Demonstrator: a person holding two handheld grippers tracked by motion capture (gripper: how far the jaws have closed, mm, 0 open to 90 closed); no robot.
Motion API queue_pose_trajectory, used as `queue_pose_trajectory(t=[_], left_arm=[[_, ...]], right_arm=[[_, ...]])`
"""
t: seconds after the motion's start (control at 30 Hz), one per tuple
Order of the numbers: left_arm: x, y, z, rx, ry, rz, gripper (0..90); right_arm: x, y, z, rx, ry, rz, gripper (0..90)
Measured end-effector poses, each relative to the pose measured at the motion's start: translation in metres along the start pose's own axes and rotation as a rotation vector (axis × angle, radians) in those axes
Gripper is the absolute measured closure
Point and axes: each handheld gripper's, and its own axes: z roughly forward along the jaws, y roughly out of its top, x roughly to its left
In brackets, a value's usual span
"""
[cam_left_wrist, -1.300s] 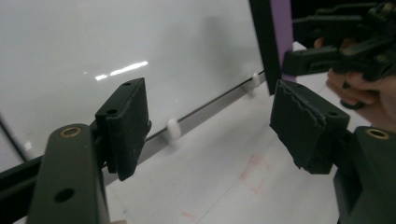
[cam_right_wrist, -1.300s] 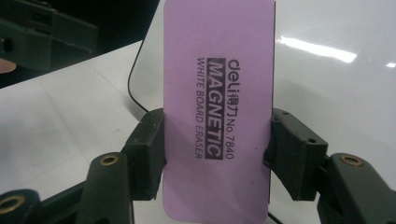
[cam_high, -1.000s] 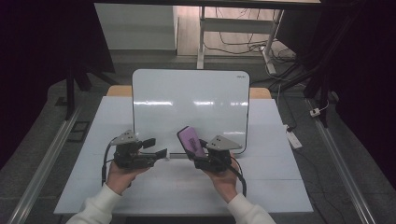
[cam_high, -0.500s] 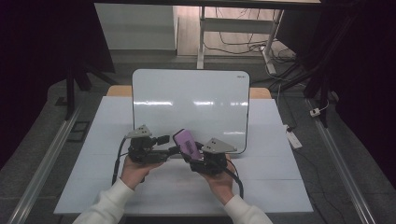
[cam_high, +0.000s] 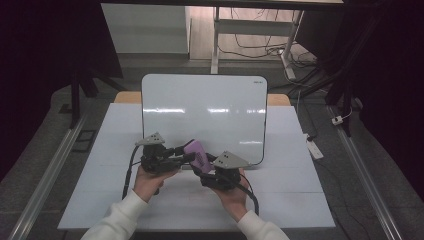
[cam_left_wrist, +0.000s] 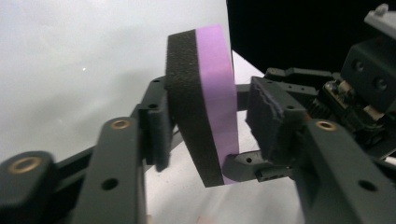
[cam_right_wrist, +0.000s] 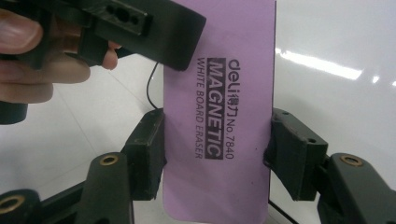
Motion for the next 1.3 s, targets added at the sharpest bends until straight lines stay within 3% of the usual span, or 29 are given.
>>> queue_pose_trajectory(t=[0.27, 0.37, 0.67, 0.73, 0.87, 1.0, 1.07, 1.3], left_arm=[[0.001, -0.001, 0.005, 0.015, -0.020, -0.013, 55.9], [0.000, -0.001, 0.004, 0.013, -0.013, -0.015, 60.3], [-0.003, -0.001, 0.003, 0.014, 0.009, 0.000, 62.5], [-0.002, 0.000, -0.001, 0.002, 0.024, 0.003, 62.7], [0.003, 0.003, -0.013, -0.027, 0.045, -0.014, 62.8], [0.005, 0.006, -0.023, -0.036, 0.084, -0.004, 62.7], [0.004, 0.007, -0.028, -0.042, 0.103, 0.006, 62.7], [0.002, 0.007, -0.042, -0.032, 0.145, 0.041, 62.7]], right_arm=[[0.005, 0.000, 0.000, -0.022, 0.000, -0.021, 40.8], [0.007, 0.000, 0.001, -0.024, -0.004, -0.030, 40.8], [0.004, 0.000, 0.003, -0.014, 0.018, -0.020, 39.8], [0.003, 0.000, 0.003, -0.007, 0.033, -0.007, 35.6], [-0.003, 0.000, -0.001, 0.012, 0.050, 0.031, 29.2], [-0.011, -0.001, -0.011, 0.029, 0.049, 0.034, 27.8], [-0.017, -0.004, -0.018, 0.035, 0.026, 0.014, 27.7], [-0.047, -0.020, -0.051, 0.048, -0.045, 0.014, 29.3]])
